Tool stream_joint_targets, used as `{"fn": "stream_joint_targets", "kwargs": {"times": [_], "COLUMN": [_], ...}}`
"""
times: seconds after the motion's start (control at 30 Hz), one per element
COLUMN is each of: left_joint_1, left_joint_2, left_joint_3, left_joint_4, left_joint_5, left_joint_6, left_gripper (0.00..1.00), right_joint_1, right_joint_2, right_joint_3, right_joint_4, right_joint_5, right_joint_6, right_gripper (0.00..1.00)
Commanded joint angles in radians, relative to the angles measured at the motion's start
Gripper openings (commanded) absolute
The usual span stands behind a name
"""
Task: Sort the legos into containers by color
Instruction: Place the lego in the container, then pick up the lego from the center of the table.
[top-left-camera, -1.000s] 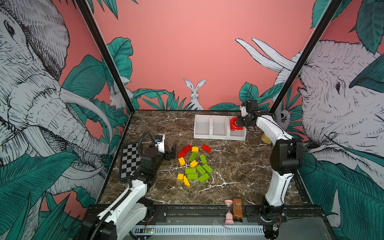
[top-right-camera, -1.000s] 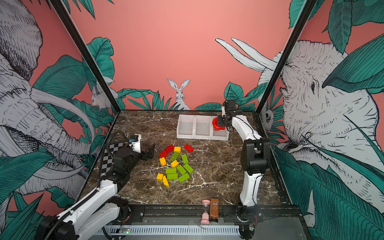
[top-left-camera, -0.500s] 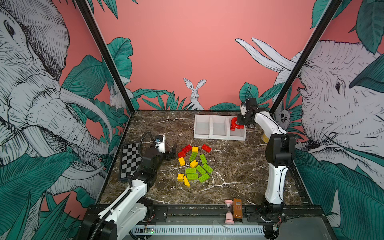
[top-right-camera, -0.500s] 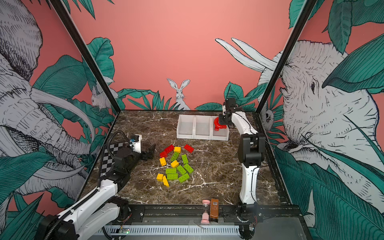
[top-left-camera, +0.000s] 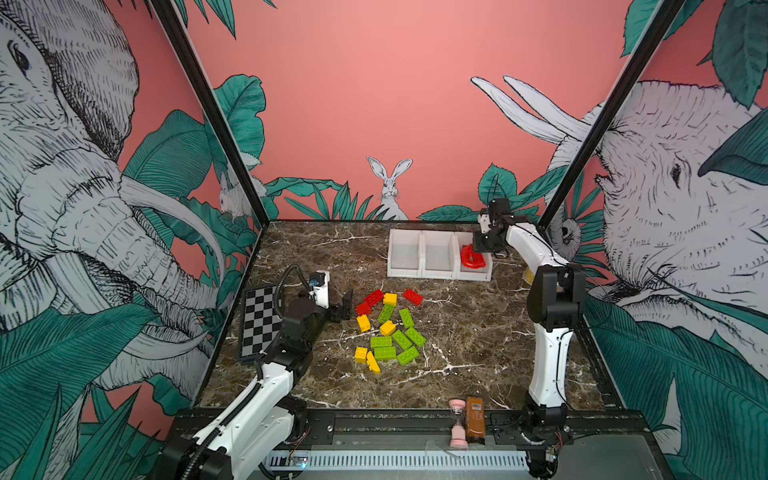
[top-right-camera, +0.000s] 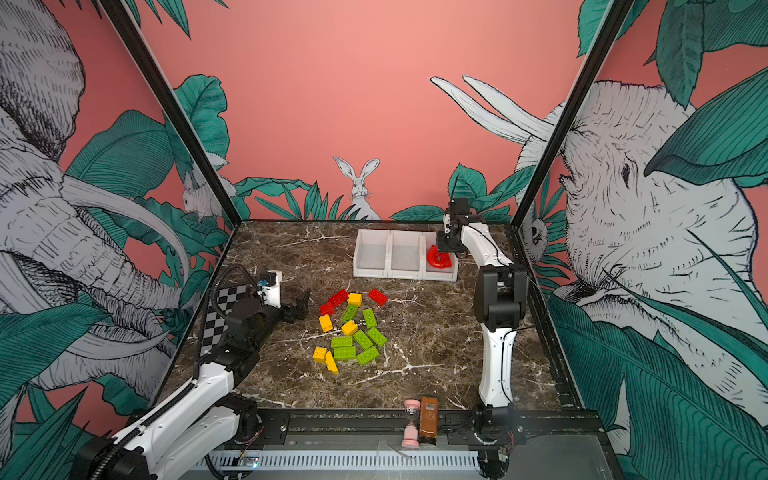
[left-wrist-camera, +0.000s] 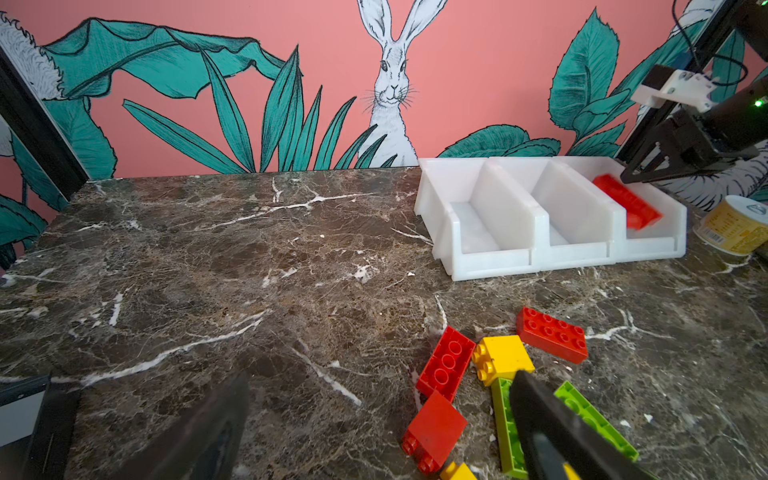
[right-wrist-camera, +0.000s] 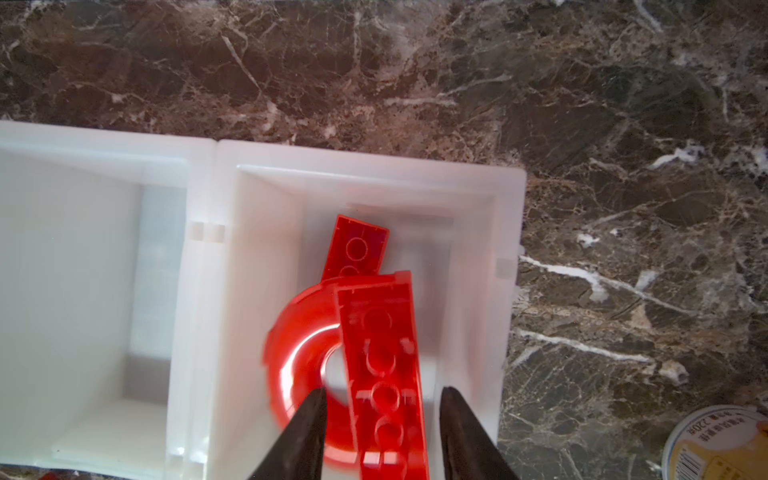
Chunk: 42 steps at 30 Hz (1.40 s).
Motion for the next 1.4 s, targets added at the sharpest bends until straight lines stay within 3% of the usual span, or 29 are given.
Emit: {"fn": "stream_joint_targets", "kwargs": {"times": [0.0, 0.23, 0.4, 0.5, 0.73, 0.9, 1.37], "left_joint_1": [-0.002, -0.004, -0.003, -0.003, -0.003, -0.003, -0.003], "left_joint_2": [-0.013, -0.02, -0.025, -0.022, 0.004, -0.002, -0.009], "left_joint_3": [-0.012, -0.01, -0.012, -0.013, -0.016, -0.011, -0.011], "left_joint_4": [0.025, 0.016, 0.014, 0.015, 0.033, 0.024, 0.018], "left_joint_5": [0.003, -0.001, -0.01, -0.013, -0.015, -0.011, -0.018], "left_joint_6": [0.004, 0.006, 0.006, 0.006, 0.004, 0.006, 0.006], "left_gripper": [0.98, 0.98, 0.98, 0.98, 0.99, 0.98, 0.99], "right_joint_1": [0.003, 0.032, 0.168, 0.282, 0.482, 0.513, 0.538], "right_joint_2": [-0.054, -0.237, -0.5, -0.586, -0.534, -0.404, -0.243], "right_joint_3": [0.004, -0.131, -0.423, -0.559, -0.613, -0.526, -0.425], "right_joint_4": [-0.019, 0.002, 0.164, 0.26, 0.382, 0.301, 0.205], "right_joint_5": [0.027, -0.017, -0.087, -0.105, -0.089, -0.08, -0.008], "right_joint_6": [-0.021, -0.041, -0.048, -0.045, -0.055, -0.092, -0.153], "right_gripper": [0.47, 0.48, 0.5, 0.51, 0.53, 0.53, 0.53]}}
